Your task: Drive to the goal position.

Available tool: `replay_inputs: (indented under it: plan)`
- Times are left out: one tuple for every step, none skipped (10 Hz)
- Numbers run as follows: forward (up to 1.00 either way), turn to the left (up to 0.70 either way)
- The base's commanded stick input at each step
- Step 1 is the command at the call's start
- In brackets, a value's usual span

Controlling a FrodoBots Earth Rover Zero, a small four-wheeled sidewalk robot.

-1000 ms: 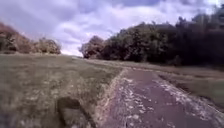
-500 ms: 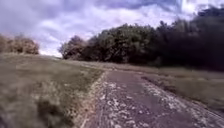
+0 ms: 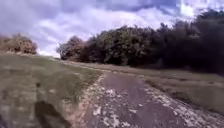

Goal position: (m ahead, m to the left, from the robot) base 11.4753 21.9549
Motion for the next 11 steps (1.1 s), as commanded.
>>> replay_inputs:
  plan:
    - [1.0, 0.0]
    - [1.0, 0.0]
    - [1.0, 0.0]
    - [1.0, -0.03]
    - [1.0, -0.31]
    - [1.0, -0.26]
    - [1.0, -0.09]
    - [1.0, 0.0]
    - [1.0, 0.0]
    - [1.0, 0.0]
    - [1.0, 0.0]
